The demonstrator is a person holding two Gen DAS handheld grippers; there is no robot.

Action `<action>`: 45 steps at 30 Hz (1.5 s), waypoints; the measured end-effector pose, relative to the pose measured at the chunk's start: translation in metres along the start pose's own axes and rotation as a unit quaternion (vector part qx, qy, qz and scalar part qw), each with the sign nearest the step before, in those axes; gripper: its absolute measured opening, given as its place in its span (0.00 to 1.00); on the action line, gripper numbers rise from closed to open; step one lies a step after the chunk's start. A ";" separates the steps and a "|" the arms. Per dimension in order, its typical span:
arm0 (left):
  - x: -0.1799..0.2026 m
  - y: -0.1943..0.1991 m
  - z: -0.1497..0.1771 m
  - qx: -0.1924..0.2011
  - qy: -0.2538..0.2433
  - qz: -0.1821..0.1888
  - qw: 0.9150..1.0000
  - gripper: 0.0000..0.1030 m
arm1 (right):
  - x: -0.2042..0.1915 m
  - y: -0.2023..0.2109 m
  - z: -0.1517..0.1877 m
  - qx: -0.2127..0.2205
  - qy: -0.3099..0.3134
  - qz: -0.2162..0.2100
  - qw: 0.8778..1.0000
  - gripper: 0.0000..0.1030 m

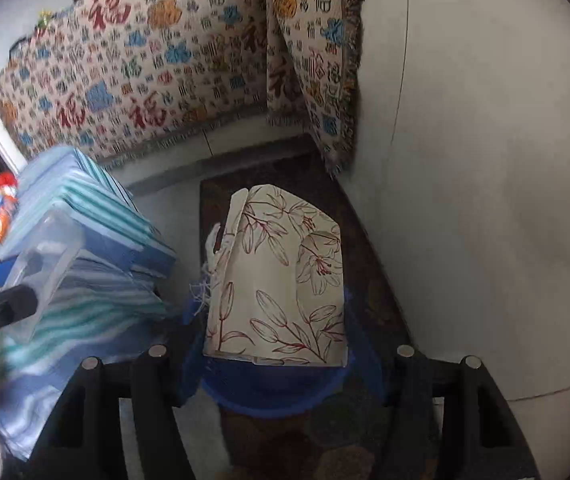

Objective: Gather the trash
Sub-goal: 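Carry the box and cup to the blue wastebasket and open both tools, then move both tools back over the table toward the remaining trash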

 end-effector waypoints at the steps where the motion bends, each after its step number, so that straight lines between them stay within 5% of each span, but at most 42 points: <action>1: 0.000 -0.012 -0.001 -0.008 0.002 0.001 1.000 0.61 | 0.002 -0.002 0.001 -0.003 0.005 0.002 1.000 0.63; 9: 0.003 -0.071 -0.007 -0.037 0.005 0.007 0.999 0.62 | 0.011 -0.034 0.008 -0.040 0.023 0.001 0.999 0.65; 13: -0.005 -0.087 -0.015 -0.041 0.028 0.018 0.999 0.88 | 0.012 -0.046 0.007 -0.046 0.018 0.011 0.999 0.86; 18: -0.025 -0.051 -0.027 -0.006 0.057 0.011 0.998 0.88 | 0.006 -0.025 -0.004 0.000 0.025 0.013 1.000 0.86; 23: -0.036 0.036 -0.022 0.042 0.037 -0.019 0.998 0.91 | -0.022 0.012 -0.021 0.068 0.061 0.034 0.995 0.86; 28: -0.063 0.123 0.022 0.062 0.038 -0.080 0.994 0.95 | -0.086 0.050 -0.042 0.146 0.119 0.037 0.981 0.86; 33: -0.127 0.177 0.100 0.039 0.115 -0.154 0.981 0.96 | -0.179 0.073 -0.042 0.178 0.153 -0.033 0.971 0.86; 40: -0.224 0.240 0.181 0.015 0.146 -0.297 0.944 0.96 | -0.330 0.053 -0.006 0.124 0.246 -0.137 0.952 0.86; 45: -0.275 0.262 0.203 0.006 0.182 -0.318 0.931 0.96 | -0.413 0.025 0.020 0.080 0.305 -0.147 0.937 0.86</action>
Point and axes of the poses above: each gripper's, at about its wrist camera, not at the fingertips, and y roughly against the way its jaws point, x to its right, z to its underside, the point moved 2 cm from there along -y, roughly the way its jaws point, and after that the axes turned 2 degrees about -z, right-handed, at the moved point
